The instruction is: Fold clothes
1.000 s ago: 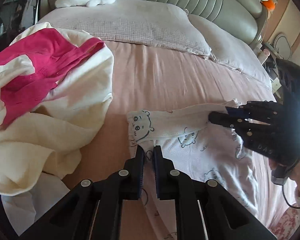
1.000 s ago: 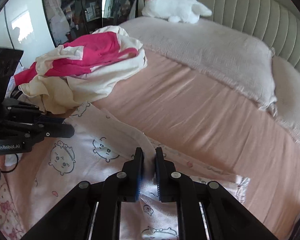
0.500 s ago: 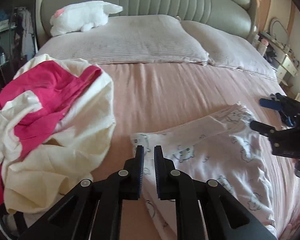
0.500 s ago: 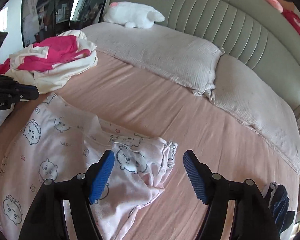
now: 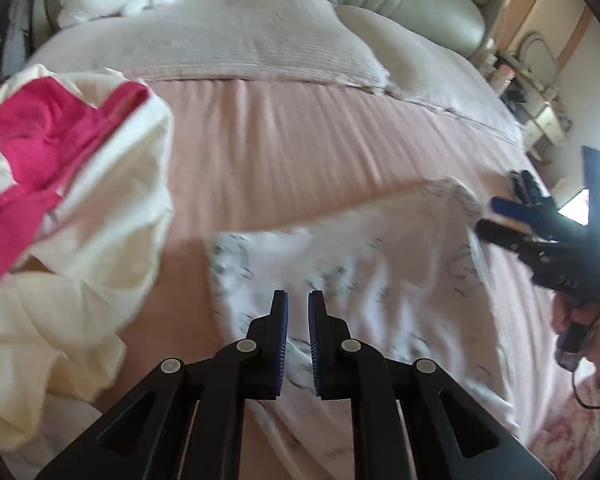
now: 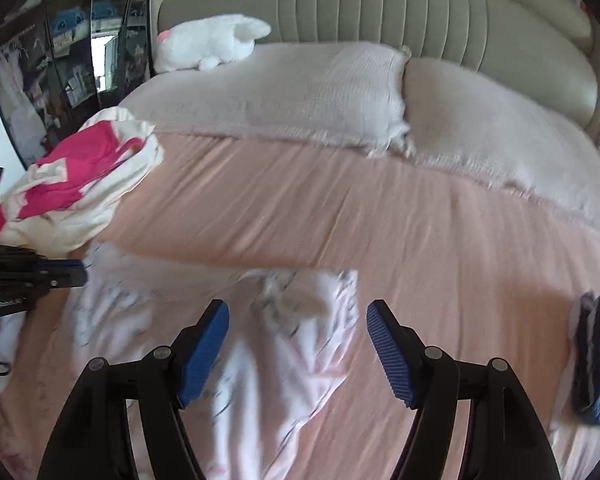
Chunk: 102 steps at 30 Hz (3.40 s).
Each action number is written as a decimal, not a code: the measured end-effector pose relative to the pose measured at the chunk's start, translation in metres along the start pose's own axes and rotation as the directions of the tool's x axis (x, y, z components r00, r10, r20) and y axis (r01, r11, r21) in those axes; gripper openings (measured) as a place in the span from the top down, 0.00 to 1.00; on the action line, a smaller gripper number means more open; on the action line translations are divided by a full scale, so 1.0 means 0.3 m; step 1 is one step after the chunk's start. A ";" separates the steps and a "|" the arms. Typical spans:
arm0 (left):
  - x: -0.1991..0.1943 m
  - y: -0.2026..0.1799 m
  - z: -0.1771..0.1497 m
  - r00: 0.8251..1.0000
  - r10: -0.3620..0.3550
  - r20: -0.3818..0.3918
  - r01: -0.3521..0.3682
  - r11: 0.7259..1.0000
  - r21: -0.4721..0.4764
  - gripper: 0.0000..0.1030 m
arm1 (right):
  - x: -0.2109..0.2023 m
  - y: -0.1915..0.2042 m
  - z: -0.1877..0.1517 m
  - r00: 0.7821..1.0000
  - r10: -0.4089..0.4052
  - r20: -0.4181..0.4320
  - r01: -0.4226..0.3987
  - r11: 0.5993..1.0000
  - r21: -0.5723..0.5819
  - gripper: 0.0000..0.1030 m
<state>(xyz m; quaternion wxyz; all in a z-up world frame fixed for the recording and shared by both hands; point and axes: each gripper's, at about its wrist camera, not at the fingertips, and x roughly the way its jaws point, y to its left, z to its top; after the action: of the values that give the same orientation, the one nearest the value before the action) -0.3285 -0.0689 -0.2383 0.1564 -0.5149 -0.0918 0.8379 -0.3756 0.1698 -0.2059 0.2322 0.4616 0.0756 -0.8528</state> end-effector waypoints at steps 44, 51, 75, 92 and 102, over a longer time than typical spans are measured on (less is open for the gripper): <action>-0.142 -0.358 -0.417 0.899 -0.099 -0.426 0.135 0.989 0.055 0.15 | -0.379 0.261 -0.593 0.946 0.321 -0.044 -0.310 0.937 0.164 0.25; -0.075 -0.371 -0.421 0.892 -0.040 -0.451 0.063 0.997 0.035 0.43 | -0.355 0.093 -0.596 0.993 0.119 -0.026 -0.103 0.936 0.337 0.25; -0.172 -0.361 -0.364 0.920 -0.093 -0.380 0.110 0.994 0.022 0.88 | -0.289 0.148 -0.658 0.981 -0.015 -0.195 0.052 0.981 0.187 0.25; -0.107 -0.353 -0.388 0.891 -0.070 -0.449 0.038 0.996 -0.080 0.76 | -0.325 0.146 -0.623 0.989 0.060 -0.134 -0.027 0.971 0.238 0.25; -0.034 -0.400 -0.383 0.896 -0.007 -0.443 0.001 1.000 -0.015 0.40 | -0.285 0.115 -0.636 0.981 0.104 -0.164 -0.049 0.950 0.307 0.25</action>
<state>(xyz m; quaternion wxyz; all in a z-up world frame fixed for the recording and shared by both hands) -0.2018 0.0388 -0.2440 0.1711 -0.6929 -0.0611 0.6977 -0.1760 0.2328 -0.2399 0.1842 0.5686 -0.0528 -0.8000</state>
